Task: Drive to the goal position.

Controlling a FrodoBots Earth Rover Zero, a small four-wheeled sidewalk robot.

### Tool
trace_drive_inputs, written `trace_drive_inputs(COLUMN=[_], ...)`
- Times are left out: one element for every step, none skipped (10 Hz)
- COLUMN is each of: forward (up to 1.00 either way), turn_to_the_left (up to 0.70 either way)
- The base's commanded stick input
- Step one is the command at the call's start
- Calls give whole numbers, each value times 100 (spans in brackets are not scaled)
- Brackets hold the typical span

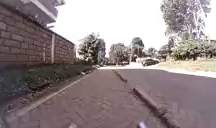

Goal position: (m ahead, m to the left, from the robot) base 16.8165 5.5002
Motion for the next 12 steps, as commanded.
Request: trace_drive_inputs(forward=[100, 100, 100, 100, 100, 100, 100, 100, 100, 100, 100, 100], turn_to_the_left=[0, 0, 0, 0, 0, 0, 0, 13, 32, 34, 22, 10])
